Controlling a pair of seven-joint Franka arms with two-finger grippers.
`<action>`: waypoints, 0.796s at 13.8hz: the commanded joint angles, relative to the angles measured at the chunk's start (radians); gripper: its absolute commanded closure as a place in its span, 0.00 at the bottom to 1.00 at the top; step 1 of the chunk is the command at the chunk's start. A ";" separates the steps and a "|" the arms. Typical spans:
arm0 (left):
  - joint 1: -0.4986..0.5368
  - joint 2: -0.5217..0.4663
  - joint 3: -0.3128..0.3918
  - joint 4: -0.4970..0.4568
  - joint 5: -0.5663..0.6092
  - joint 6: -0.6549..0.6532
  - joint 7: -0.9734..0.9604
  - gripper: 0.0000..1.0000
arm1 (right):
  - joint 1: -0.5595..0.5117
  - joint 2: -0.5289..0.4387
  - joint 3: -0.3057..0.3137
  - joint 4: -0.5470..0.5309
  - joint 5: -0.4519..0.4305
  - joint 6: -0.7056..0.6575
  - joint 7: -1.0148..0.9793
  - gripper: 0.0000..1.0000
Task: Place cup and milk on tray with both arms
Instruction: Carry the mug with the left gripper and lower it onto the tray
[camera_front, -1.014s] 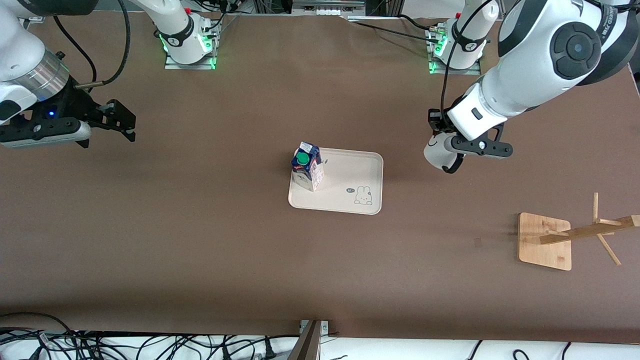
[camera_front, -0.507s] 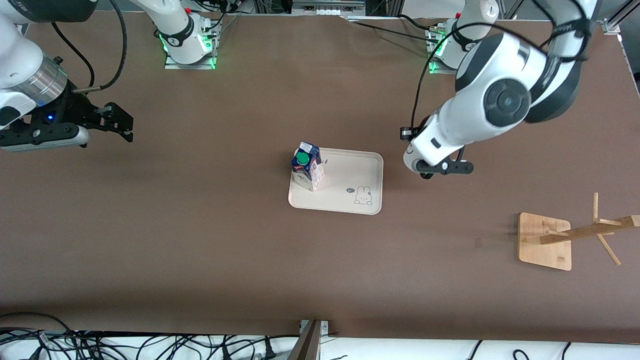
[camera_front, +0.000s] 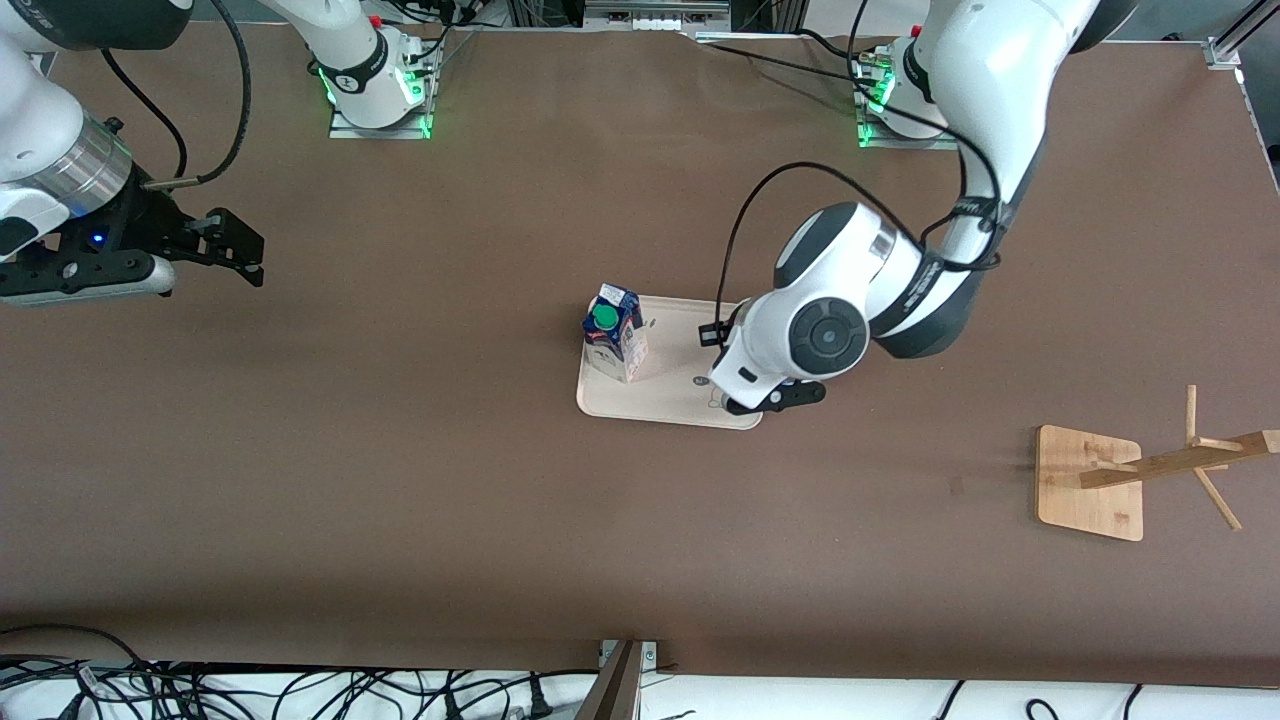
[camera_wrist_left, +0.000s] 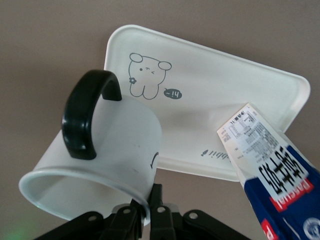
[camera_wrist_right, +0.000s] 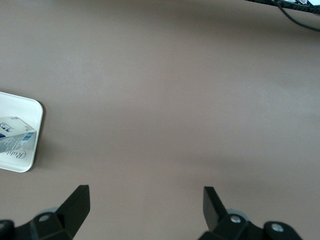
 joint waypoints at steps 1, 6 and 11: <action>-0.040 0.071 0.010 0.054 0.015 -0.016 -0.053 1.00 | -0.003 -0.007 0.004 -0.004 -0.019 -0.009 -0.007 0.00; -0.109 0.131 0.033 0.052 0.027 0.033 -0.136 1.00 | -0.003 -0.007 0.004 -0.004 -0.019 -0.009 -0.002 0.00; -0.109 0.142 0.039 0.026 0.078 0.032 -0.139 1.00 | -0.002 -0.007 0.004 -0.004 -0.019 -0.010 -0.002 0.00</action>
